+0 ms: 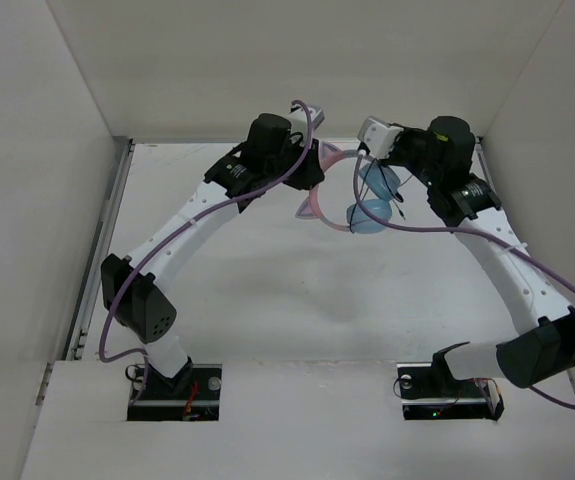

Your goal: Wrap the headphones

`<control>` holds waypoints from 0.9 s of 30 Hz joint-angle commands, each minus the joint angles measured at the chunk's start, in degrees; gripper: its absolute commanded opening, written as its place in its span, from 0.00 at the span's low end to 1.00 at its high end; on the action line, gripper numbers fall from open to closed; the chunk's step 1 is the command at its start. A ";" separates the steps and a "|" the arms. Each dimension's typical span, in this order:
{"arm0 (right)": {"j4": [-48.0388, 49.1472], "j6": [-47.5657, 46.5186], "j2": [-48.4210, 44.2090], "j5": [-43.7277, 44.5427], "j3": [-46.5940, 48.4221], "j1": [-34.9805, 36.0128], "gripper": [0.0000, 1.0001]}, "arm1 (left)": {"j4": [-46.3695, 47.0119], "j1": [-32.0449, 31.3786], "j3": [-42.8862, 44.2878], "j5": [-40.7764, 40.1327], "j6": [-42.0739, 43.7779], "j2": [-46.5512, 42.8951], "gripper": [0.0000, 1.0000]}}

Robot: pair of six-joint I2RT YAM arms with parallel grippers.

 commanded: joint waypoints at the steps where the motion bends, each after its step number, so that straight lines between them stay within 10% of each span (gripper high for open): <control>1: -2.92 4.67 -0.64 -4.66 3.64 -1.82 0.17 | 2.91 0.14 0.16 4.73 -1.53 -5.48 0.00; 27: -5.40 39.11 -0.37 -30.41 -0.83 -9.73 0.15 | 2.91 0.23 8.59 8.16 -3.29 -5.31 0.00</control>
